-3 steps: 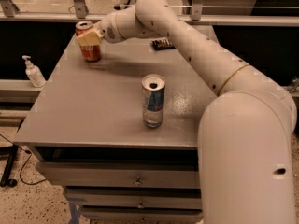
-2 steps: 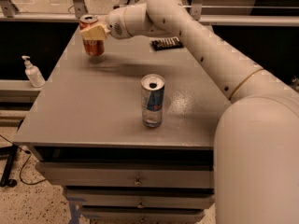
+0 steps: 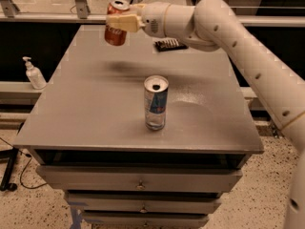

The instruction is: Pick coke can

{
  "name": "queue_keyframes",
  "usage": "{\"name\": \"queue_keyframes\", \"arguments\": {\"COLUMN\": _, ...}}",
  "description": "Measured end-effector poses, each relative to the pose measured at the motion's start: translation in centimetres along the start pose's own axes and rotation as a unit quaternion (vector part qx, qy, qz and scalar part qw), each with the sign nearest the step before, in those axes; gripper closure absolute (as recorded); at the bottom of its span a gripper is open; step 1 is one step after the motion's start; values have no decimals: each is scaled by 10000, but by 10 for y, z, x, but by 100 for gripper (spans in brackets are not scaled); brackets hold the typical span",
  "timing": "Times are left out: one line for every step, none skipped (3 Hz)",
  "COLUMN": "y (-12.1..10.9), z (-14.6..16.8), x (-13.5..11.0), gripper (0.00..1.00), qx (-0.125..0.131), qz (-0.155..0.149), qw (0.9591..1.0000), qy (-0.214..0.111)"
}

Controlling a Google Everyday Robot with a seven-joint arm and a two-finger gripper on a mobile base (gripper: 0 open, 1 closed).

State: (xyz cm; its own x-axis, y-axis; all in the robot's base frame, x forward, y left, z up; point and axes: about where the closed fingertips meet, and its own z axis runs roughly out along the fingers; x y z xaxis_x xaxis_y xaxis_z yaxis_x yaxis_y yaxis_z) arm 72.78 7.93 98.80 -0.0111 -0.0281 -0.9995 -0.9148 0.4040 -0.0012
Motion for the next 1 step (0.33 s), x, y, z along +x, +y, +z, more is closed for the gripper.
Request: {"name": "queue_keyframes", "arguments": {"y": -14, "z": -42, "x": -8, "gripper": 100, "qx": 266, "qz": -16, "qw": 9996, "qy": -131}}
